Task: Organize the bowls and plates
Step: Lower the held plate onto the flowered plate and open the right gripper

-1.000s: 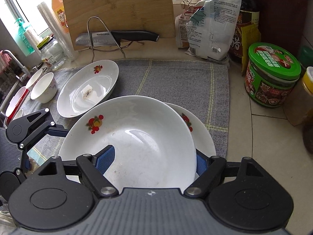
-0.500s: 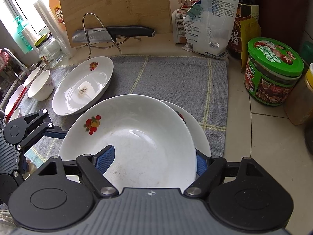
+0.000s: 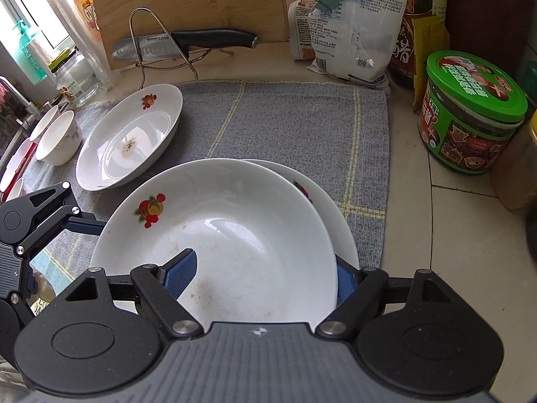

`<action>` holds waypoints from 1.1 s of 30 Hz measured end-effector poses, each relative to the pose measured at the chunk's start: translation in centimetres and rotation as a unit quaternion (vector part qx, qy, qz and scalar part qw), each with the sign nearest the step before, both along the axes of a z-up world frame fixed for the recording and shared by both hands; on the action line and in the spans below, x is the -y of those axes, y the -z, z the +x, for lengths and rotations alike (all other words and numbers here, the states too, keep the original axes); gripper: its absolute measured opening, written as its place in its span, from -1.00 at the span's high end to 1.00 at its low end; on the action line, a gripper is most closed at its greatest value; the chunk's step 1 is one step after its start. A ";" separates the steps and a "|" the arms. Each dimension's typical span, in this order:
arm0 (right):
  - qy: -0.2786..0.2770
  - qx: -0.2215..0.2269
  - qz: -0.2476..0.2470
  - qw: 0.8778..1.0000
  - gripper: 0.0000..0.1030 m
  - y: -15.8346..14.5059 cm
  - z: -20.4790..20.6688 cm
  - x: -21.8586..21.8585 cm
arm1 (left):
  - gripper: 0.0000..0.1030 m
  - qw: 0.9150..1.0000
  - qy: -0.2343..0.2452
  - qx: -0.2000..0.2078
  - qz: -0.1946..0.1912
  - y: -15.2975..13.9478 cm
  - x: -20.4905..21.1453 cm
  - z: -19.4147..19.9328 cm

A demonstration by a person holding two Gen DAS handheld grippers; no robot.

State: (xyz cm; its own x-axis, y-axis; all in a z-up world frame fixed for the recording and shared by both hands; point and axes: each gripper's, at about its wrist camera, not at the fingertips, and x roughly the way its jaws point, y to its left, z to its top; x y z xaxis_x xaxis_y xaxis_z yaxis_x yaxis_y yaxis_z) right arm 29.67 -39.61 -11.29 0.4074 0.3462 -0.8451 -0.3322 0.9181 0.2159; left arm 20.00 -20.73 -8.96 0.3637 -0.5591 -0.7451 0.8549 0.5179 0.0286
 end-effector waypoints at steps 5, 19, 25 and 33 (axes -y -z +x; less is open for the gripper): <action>0.001 -0.004 0.002 1.000 -0.68 0.0 -0.1 0.2 | -0.95 1.000 -0.002 0.001 0.003 -0.1 -0.2 0.1; 0.027 -0.013 0.017 0.999 -0.69 -0.8 -1.4 1.5 | -0.95 1.000 0.022 0.013 0.002 0.2 -0.2 0.6; 0.041 -0.010 0.018 0.999 -0.70 -1.3 -2.2 1.9 | -0.96 0.999 0.031 0.020 0.006 0.5 0.0 0.8; 0.051 -0.009 0.013 0.999 -0.70 -1.4 -2.9 1.8 | -0.96 0.999 0.034 0.023 -0.003 0.5 -0.2 0.5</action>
